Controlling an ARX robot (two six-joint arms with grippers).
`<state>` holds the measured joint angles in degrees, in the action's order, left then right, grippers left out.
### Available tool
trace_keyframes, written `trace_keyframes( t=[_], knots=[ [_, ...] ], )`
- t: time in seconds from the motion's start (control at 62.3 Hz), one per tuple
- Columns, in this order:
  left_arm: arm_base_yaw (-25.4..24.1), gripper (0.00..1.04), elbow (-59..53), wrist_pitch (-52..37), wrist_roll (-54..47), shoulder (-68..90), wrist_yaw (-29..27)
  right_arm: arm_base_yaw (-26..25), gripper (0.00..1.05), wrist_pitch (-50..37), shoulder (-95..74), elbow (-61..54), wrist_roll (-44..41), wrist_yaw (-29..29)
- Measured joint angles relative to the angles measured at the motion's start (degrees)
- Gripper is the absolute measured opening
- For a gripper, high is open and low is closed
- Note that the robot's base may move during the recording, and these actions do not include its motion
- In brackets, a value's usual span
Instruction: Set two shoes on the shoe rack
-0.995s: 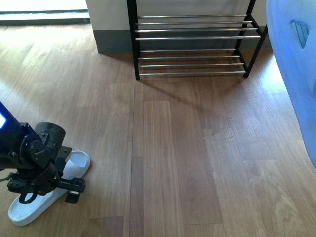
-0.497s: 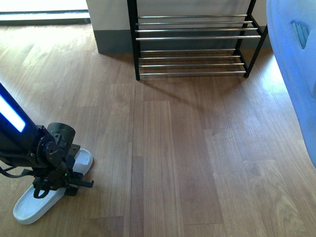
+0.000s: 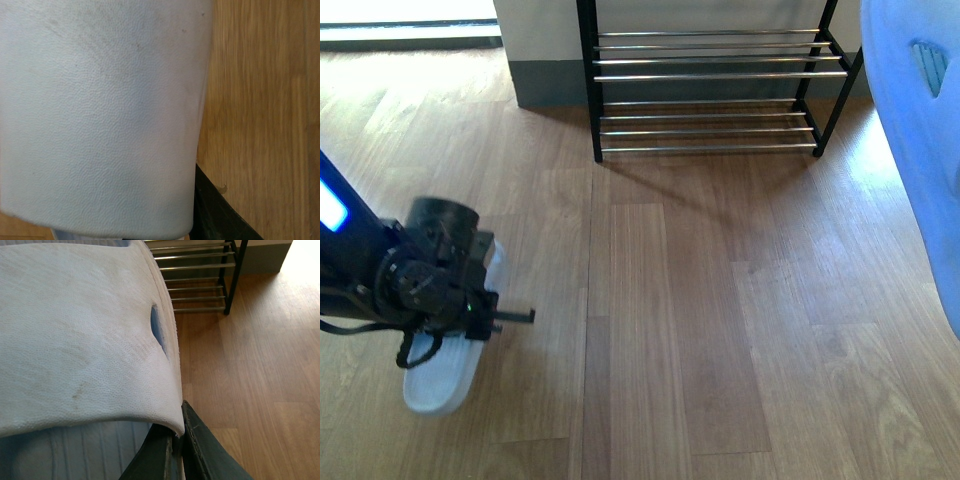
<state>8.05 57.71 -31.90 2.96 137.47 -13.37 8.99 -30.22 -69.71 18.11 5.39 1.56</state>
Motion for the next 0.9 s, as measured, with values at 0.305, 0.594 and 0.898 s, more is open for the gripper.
trace_keyframes(
  t=[0.305,0.594,0.898],
  knots=[
    [3.8,0.02,-19.1,-1.8,-0.6,-25.9,-6.2,0.0,0.02,0.0,0.0,0.0,0.0,0.0],
    [7.8,0.02,-31.1,5.9,-4.5,-55.6,-13.6,0.0,0.02,0.0,0.0,0.0,0.0,0.0],
    [8.5,0.02,-32.6,6.7,-5.4,-61.5,-13.7,0.0,0.02,0.0,0.0,0.0,0.0,0.0]
  ],
)
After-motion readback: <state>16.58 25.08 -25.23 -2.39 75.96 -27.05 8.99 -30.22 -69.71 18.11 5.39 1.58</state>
